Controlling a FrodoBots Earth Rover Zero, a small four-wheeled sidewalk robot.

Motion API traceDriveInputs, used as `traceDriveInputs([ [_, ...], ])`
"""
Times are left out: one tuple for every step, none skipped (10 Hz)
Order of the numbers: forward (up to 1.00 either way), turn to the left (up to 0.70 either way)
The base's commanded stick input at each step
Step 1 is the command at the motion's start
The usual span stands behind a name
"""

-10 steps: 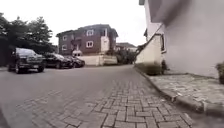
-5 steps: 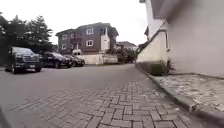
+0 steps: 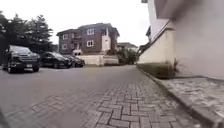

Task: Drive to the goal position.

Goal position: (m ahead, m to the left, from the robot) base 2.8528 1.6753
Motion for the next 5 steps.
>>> traceDriveInputs([
  [0.70, 0.00],
  [0.70, 0.00],
  [0.70, -0.19],
  [0.70, -0.28],
  [0.70, -0.05],
])
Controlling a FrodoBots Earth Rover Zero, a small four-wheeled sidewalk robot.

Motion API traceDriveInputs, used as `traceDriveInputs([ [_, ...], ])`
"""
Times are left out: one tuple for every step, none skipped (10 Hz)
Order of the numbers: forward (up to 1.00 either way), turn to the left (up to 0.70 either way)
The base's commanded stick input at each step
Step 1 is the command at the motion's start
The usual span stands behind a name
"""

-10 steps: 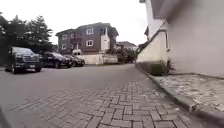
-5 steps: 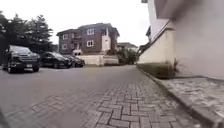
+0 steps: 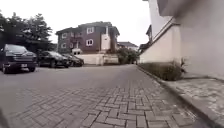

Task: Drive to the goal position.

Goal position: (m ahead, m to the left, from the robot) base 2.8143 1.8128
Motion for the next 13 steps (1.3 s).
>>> traceDriveInputs([
  [0.70, 0.00],
  [0.70, 0.00],
  [0.70, 0.00],
  [0.70, 0.00],
  [0.70, 0.00],
  [0.70, 0.00],
  [0.70, 0.00],
  [0.70, 0.00],
  [0.70, 0.00],
  [0.70, 0.00],
  [0.70, 0.00],
  [0.70, 0.00],
  [0.70, 0.00],
])
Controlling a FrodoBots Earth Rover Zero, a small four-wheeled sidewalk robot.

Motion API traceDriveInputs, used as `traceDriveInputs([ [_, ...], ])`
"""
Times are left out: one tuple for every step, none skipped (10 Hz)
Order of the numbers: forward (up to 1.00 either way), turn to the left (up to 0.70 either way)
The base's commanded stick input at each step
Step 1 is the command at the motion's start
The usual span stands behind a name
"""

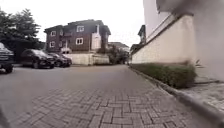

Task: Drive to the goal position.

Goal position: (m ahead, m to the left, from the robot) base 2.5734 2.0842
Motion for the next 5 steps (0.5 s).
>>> traceDriveInputs([
  [0.70, 0.00],
  [0.70, 0.00],
  [0.70, 0.00],
  [0.70, 0.00],
  [0.70, 0.00],
])
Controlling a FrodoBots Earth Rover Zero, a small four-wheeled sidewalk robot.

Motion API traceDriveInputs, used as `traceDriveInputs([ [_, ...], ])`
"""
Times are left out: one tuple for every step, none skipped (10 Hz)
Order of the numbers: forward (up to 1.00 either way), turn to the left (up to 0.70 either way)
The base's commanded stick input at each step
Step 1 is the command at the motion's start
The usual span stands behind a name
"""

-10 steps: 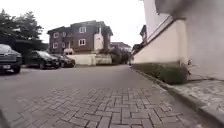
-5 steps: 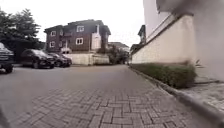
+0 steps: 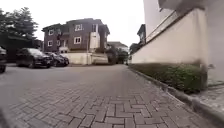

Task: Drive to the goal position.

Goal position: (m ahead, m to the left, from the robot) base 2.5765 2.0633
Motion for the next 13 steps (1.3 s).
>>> traceDriveInputs([
  [0.70, 0.00],
  [0.70, 0.00],
  [0.70, 0.00],
  [0.70, 0.00],
  [0.70, 0.00],
  [0.70, 0.00],
  [0.70, 0.00],
  [0.70, -0.07],
  [0.70, -0.30],
  [0.70, -0.17],
  [0.70, 0.00],
  [0.70, 0.00],
  [0.70, 0.00],
])
